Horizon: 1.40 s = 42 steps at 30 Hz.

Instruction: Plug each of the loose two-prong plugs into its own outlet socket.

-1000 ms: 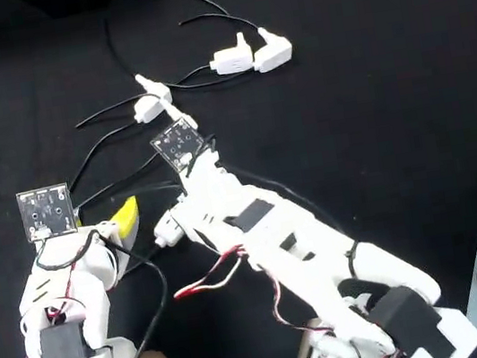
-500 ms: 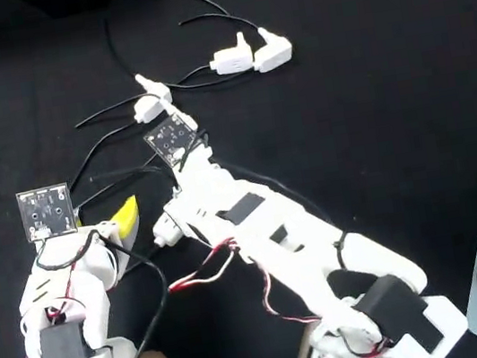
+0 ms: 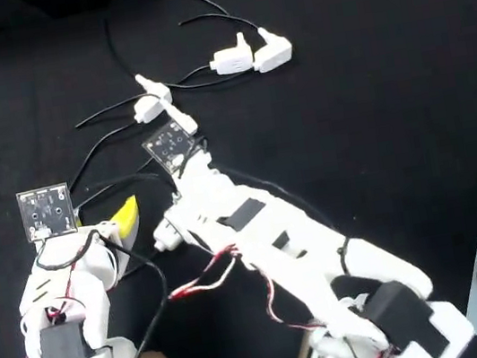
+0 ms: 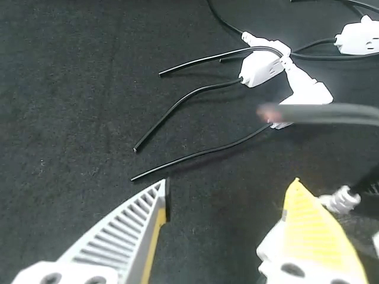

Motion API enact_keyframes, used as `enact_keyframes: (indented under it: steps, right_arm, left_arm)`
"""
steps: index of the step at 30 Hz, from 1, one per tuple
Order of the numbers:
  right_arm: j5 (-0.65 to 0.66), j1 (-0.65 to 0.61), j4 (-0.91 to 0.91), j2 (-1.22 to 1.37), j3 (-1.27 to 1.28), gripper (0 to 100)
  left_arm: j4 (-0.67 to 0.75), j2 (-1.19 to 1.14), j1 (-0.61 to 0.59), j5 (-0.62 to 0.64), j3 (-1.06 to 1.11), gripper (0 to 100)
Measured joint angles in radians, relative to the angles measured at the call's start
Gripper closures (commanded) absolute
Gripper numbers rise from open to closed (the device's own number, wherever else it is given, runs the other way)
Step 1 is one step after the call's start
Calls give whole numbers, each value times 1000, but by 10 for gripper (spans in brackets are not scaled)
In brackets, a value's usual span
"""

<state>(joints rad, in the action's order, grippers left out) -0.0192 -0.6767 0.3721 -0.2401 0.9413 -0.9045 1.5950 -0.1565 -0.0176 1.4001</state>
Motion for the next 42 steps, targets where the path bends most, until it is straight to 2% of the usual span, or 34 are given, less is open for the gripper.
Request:
enact_keyframes:
  steps: [14,17,31,42]
  right_arm:
    - [-2,-5,29,31,-17,987]
    - [-3,-5,-12,26,3,987]
    - [-80,-12,-54,-249,195,987]
    - [-118,-12,-143,-176,204,987]
  left_arm:
    - [0,0,0,0,0,690]
    - [0,0,0,0,0,690]
    - [0,0,0,0,0,690]
    - [0,0,0,0,0,690]
